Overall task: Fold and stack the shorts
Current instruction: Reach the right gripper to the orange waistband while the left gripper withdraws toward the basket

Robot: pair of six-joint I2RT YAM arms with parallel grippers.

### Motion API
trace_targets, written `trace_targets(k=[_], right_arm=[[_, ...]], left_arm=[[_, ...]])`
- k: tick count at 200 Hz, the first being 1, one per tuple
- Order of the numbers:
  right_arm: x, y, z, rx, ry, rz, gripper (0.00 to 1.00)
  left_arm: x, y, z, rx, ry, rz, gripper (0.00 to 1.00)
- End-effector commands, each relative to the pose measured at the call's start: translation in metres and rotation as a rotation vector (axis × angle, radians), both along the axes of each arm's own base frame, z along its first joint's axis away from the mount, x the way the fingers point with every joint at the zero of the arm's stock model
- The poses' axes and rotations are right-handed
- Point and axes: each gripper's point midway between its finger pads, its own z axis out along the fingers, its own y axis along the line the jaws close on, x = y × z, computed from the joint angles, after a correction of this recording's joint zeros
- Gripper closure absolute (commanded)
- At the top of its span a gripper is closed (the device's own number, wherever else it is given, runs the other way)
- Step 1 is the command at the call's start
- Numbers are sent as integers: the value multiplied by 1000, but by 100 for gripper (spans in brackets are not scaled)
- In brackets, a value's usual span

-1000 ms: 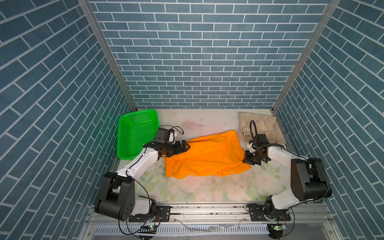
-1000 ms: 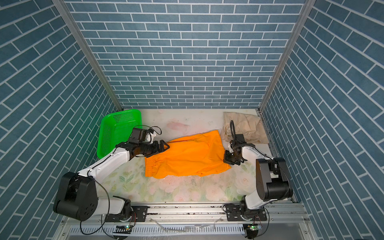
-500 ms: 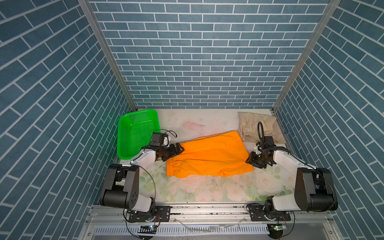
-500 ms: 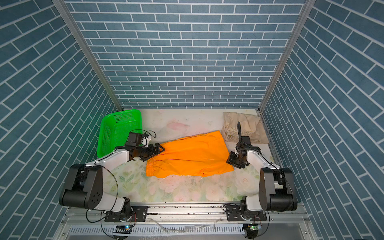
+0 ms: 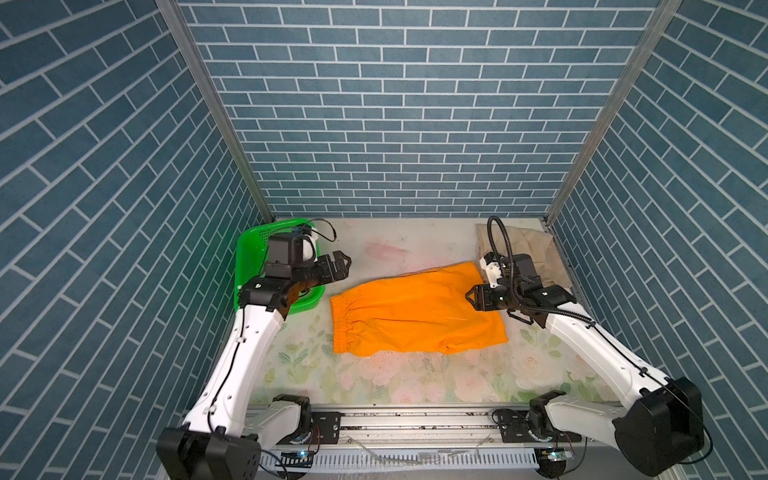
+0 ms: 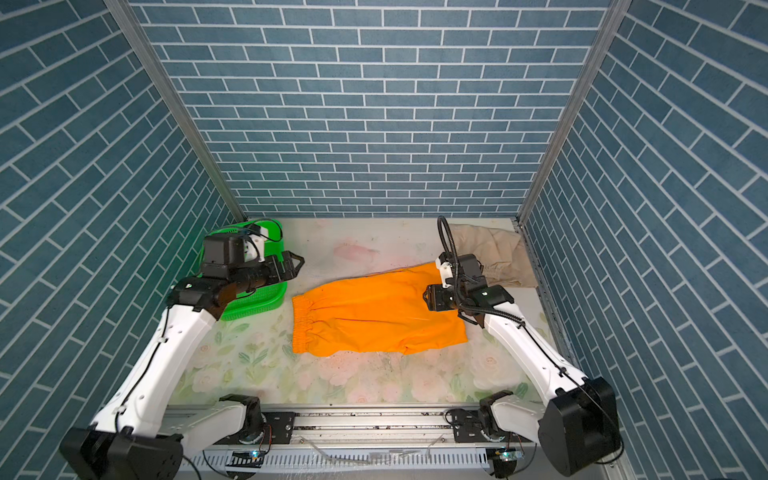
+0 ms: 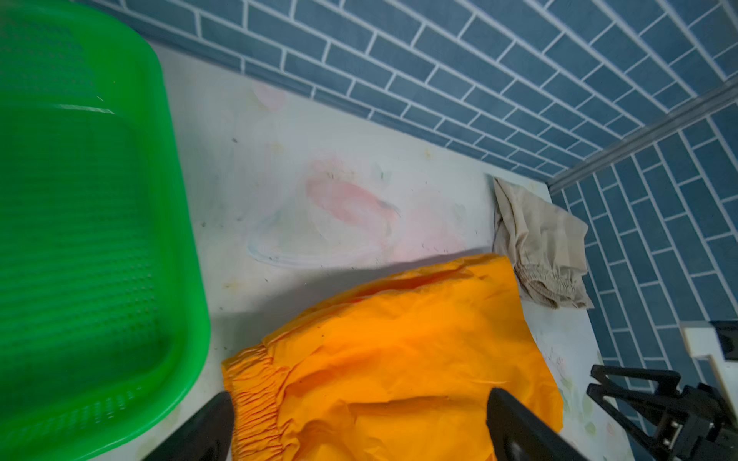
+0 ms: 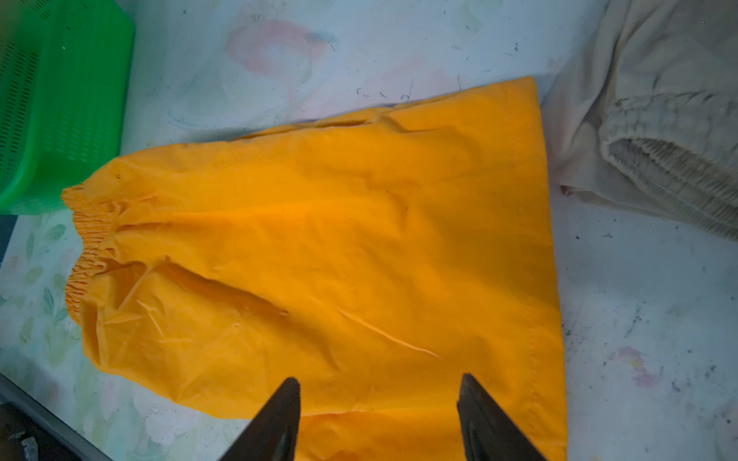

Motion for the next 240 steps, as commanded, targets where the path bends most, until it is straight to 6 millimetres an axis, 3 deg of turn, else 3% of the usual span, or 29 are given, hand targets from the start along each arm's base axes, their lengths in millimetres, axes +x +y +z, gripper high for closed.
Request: trace_targets(k=[1, 22, 58, 101, 124, 146, 173, 203, 205, 215, 240], right_arm=[[-16, 22, -33, -54, 67, 60, 34], [-48, 83, -44, -170, -27, 344, 33], [-99, 187, -33, -225, -328, 741, 28], [-132, 298, -47, -313, -596, 1014, 22], [-144, 338, -55, -333, -679, 1087, 21], [-143, 360, -68, -389, -733, 1113, 20], [-132, 371, -87, -495, -744, 1130, 18], [-117, 371, -93, -586, -768, 1117, 18], [-116, 369, -107, -611, -752, 1127, 18], [-113, 366, -113, -642, -745, 1129, 19], [-107, 359, -123, -678, -721, 1127, 27]], left_arm=[[-30, 29, -36, 95, 167, 71, 0], [-39, 42, -34, 101, 177, 122, 0], [-53, 86, -14, 31, 163, 279, 0], [-58, 125, -9, 27, 138, 416, 0], [-56, 133, -19, -22, 159, 428, 0], [-55, 134, -26, -96, 170, 407, 0], [-61, 144, -28, -121, 166, 432, 0], [-63, 147, -30, -132, 172, 429, 0], [-63, 147, -30, -133, 174, 426, 0], [-62, 145, -31, -146, 178, 416, 0], [-62, 143, -33, -158, 174, 412, 0]])
